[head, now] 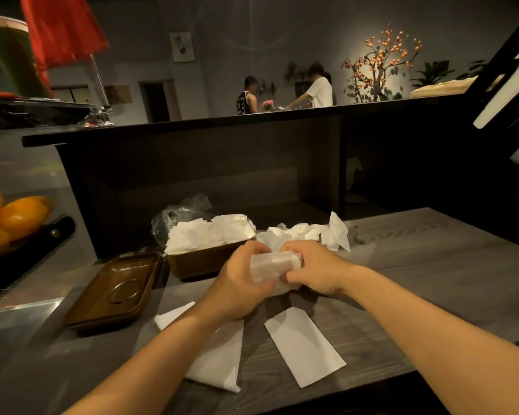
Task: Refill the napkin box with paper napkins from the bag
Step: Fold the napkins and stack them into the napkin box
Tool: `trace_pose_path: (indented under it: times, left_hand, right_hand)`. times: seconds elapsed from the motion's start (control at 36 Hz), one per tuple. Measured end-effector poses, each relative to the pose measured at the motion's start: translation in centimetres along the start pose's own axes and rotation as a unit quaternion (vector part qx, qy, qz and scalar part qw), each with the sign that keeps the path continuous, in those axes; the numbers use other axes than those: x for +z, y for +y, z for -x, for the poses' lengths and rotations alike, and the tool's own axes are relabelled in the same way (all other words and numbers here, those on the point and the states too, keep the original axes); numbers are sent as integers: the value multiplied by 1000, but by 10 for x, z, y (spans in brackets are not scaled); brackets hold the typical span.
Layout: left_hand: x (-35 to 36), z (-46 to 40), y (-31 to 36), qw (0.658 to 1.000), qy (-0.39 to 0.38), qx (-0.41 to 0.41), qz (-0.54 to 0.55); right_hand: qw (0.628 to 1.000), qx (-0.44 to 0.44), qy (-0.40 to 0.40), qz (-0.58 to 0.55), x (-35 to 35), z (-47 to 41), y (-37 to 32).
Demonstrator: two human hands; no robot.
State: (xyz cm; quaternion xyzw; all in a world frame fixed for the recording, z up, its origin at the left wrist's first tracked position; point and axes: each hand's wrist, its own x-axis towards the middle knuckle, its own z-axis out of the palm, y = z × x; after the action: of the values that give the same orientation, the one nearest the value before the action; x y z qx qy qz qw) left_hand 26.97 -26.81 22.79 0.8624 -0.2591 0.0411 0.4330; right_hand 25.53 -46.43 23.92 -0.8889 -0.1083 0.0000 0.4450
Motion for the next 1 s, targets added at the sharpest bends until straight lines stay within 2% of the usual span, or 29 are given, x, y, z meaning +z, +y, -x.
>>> trace_pose_path:
  times: [0.08, 0.22, 0.33, 0.47, 0.56, 0.61, 0.72, 0.86, 0.94, 1.0]
  left_hand:
    - [-5, -3, 3, 998, 50, 18, 35]
    - [-5, 0, 2, 1000, -12, -1, -7]
    - [-7, -1, -2, 998, -23, 6, -60]
    - [-13, -2, 2, 1000, 14, -13, -24]
    - [-20, -2, 6, 998, -26, -47, -44]
    - [-24, -2, 9, 997, -47, -39, -40]
    - [-26, -5, 18, 1000, -1, -30, -6]
    - [-32, -8, 21, 995, 96, -10, 27]
    - [-39, -9, 13, 990, 131, -23, 42]
    - [-43, -9, 8, 989, 136, -32, 59]
  right_hand:
    - [1000, -6, 16, -16, -1, -2, -2]
    - [1000, 3, -3, 12, 4, -2, 2]
    - [999, 8, 2, 35, 5, -2, 3]
    - [995, 12, 42, -90, -5, -1, -6]
    - [992, 8, 50, -118, -9, -3, -13]
    - [992, 15, 40, -115, -9, -5, -19]
    - [993, 5, 11, -120, -10, -9, -39]
    - [970, 58, 11, -238, -2, -18, -58]
    - [976, 86, -58, -194, 6, -19, -68]
    - [979, 85, -65, -174, 12, -24, -72]
